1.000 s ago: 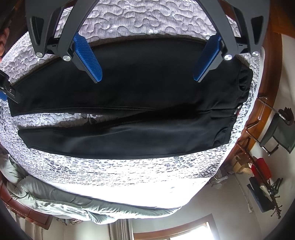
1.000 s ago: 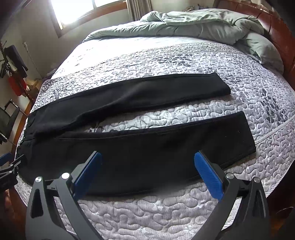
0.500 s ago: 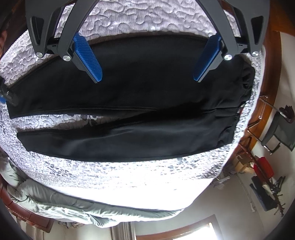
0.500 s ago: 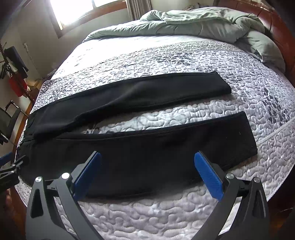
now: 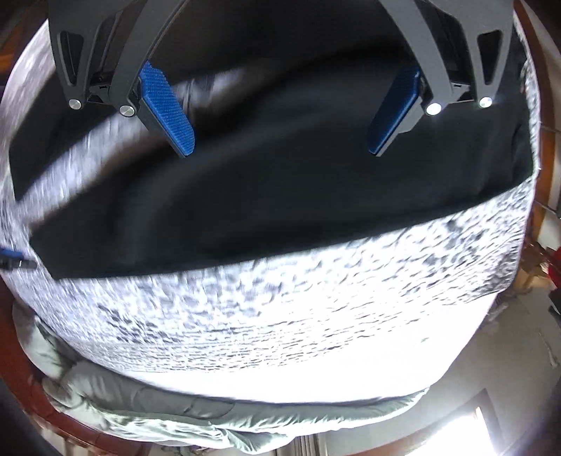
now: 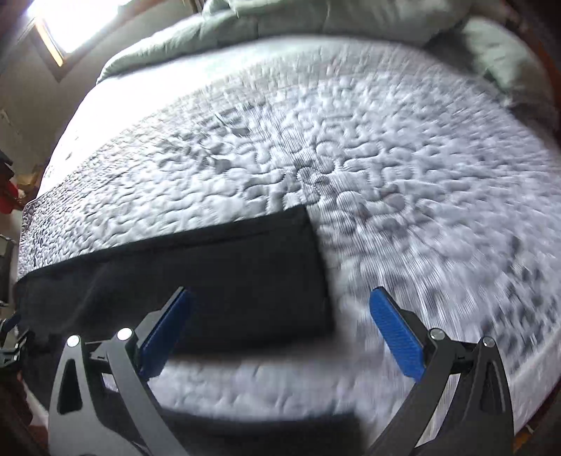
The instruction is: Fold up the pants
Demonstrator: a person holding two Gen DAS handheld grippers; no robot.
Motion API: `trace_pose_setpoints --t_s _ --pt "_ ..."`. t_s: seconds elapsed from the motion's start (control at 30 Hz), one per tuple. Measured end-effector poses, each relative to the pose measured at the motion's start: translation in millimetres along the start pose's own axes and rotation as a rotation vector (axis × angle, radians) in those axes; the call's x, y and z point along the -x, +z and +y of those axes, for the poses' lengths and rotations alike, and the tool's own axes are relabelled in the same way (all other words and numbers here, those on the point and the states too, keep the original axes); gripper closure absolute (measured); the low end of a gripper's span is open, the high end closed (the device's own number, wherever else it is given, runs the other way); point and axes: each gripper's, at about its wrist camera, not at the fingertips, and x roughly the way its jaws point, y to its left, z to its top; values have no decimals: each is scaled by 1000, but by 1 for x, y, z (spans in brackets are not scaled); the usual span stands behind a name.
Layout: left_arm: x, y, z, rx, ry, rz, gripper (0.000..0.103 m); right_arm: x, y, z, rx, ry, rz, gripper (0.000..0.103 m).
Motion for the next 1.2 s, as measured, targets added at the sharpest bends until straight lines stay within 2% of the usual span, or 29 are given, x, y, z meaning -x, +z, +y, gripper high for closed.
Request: trace_pose_setpoints --t_s 0.03,0.13,0.27,0.33,0.37,0.4,0.43,0.47,0.5,0.63,0.77,0.9,1.07,1.13,1.17,1.2 --pt "-8 10 -2 4 -25 3 4 -12 9 -6 -6 27 24 3" --pt "-29 37 -10 -11 -99 20 4 -41 25 -16 -2 30 73 3" --pt "-47 66 -31 -115 -147 19 4 -57 31 -15 56 47 105 3" --pt "-55 78 -38 -161 -187 23 4 -54 30 -9 108 93 93 27" --pt "-60 84 -41 -182 -210 26 4 -52 29 -6 131 98 89 45" --pt "-63 87 -43 -192 -228 27 4 -49 27 -2 162 112 89 57" --pt "-68 91 -43 -198 -243 33 4 -48 26 0 179 106 88 61" --pt "-75 97 -45 -204 -262 51 4 -45 26 2 200 95 83 75" --pt "-81 101 -46 -212 -284 69 4 -41 25 2 217 95 78 97" --pt "-98 112 -59 -289 -362 81 4 -9 29 -11 180 241 9 98" --pt "-111 115 -74 -378 -476 130 4 28 30 -20 198 323 -89 98" --pt "-116 118 -85 -420 -620 175 4 57 32 -16 246 352 -171 98" --pt "-125 122 -91 -422 -690 237 4 83 33 -1 308 385 -261 98" --pt "-124 120 -87 -424 -714 242 14 90 32 -2 308 396 -283 98" --pt "-122 119 -84 -426 -717 244 42 91 32 -2 305 397 -287 98" --pt "-120 117 -81 -430 -706 244 78 92 31 -4 301 396 -290 98"
